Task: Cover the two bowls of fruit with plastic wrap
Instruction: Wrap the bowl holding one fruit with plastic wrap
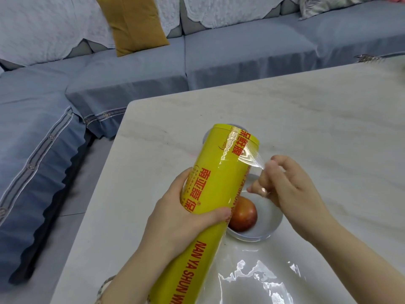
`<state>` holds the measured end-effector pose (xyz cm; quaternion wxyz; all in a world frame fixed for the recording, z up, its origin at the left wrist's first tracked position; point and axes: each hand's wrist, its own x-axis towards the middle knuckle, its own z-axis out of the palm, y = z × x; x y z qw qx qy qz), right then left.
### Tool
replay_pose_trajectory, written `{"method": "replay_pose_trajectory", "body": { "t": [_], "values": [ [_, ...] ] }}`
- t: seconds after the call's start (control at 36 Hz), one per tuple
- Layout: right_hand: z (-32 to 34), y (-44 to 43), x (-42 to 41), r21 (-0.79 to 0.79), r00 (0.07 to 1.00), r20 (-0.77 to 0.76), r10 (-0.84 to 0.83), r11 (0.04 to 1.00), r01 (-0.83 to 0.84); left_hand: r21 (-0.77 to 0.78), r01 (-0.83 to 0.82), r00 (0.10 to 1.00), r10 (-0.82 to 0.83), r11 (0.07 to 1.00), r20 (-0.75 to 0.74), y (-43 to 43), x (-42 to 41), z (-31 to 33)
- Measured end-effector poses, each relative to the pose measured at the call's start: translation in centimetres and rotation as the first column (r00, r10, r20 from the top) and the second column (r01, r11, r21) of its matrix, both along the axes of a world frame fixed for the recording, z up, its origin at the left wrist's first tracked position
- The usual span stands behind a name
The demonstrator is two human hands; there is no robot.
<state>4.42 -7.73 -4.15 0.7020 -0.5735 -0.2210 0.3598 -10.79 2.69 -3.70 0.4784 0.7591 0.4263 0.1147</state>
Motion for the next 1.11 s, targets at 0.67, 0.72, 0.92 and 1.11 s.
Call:
{"method": "replay_pose_trajectory", "body": {
  "t": [0.67, 0.72, 0.92, 1.11],
  "values": [
    [0.6, 0.0, -1.3, -0.06, 0.929, -0.199, 0.311, 0.943, -0.328, 0.043, -0.042, 0.999, 0.043, 0.998, -0.015, 0.3, 0.8, -0.1],
    [0.5, 0.0, -1.2, -0.111, 0.932, -0.202, 0.3, 0.939, -0.326, 0.039, -0.049, 0.999, 0.05, 0.998, -0.019, 0.1, 1.0, 0.0],
    [-0.2, -0.6, -1.3, -0.248, 0.967, 0.113, 0.228, 0.949, -0.194, 0.058, -0.082, 0.995, 0.085, 0.995, -0.047, -0.3, 1.2, -0.3],
    [-1.0, -0.4, -3.0, -0.203, 0.97, 0.116, 0.212, 0.961, -0.186, 0.028, -0.078, 0.997, 0.078, 0.997, 0.0, -0.5, 1.9, -0.4]
  ]
}}
